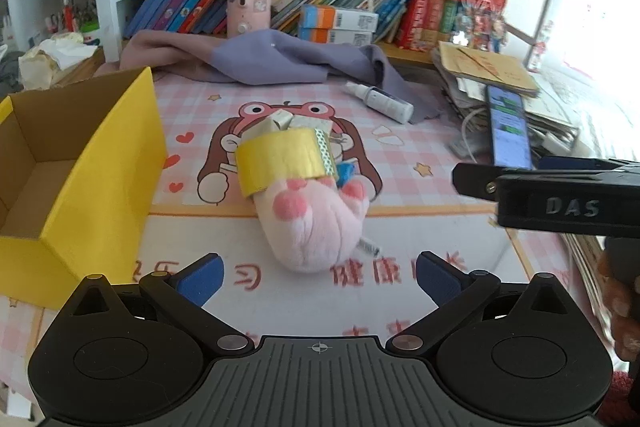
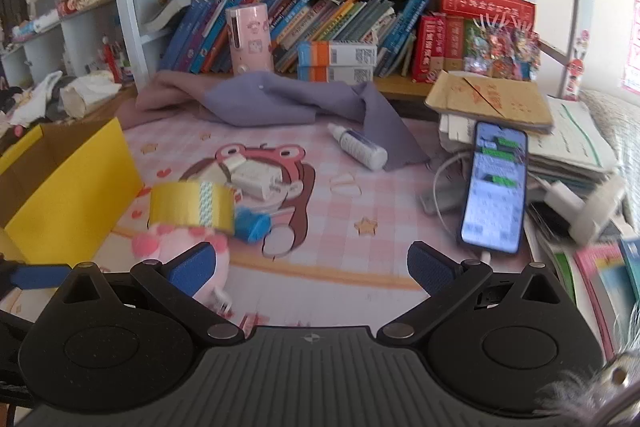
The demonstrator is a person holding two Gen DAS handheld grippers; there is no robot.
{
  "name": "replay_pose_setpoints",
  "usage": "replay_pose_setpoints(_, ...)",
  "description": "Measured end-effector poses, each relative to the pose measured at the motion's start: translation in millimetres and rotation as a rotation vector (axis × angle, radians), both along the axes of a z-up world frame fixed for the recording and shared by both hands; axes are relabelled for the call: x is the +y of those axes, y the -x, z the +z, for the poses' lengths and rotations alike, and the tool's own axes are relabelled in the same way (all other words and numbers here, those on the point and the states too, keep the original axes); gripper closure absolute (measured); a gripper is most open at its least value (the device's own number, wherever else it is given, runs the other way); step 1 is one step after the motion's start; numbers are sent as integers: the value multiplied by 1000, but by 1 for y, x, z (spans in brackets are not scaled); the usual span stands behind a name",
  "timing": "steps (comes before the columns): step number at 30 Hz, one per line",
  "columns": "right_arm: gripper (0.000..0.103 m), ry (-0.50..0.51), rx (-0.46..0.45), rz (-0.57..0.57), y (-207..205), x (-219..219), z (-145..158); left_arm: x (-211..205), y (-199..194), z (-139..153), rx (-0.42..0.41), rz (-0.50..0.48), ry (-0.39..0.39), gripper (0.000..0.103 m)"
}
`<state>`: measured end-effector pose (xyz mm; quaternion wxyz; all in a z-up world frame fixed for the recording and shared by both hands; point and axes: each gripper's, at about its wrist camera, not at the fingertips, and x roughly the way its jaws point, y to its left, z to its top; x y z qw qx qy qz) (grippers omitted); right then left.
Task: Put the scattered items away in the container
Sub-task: 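Grasp the pink plush pig with the left tool while the right tool approaches its tape roll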
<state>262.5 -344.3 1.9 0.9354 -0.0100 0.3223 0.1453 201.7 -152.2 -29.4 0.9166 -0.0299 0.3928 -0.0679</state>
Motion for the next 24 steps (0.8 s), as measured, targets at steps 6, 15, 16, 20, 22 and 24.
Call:
replay_pose_setpoints(6,0,-66,23,37,-32,-12,-4,-7,-27,-7,41,57,-2,1)
replay_pose_setpoints(15,1,-137,105,99,-62,-12,-19,-17,-62,-26,80,93,-32,1)
replay_pose_setpoints(16,1,-143,111,107,-65,-11,-19,-17,-65,-29,83,100,-33,1)
replay_pose_setpoints(20,1,-160,134,141,-76,-5,-21,-14,-73,-39,94,104,-13,16)
replay_pose_setpoints(22,1,-164,143,163,-81,-1,-22,-13,-73,-42,99,97,1,29)
replay_pose_setpoints(24,1,-164,153,192,-84,5,-24,-14,-68,-39,100,89,-18,35)
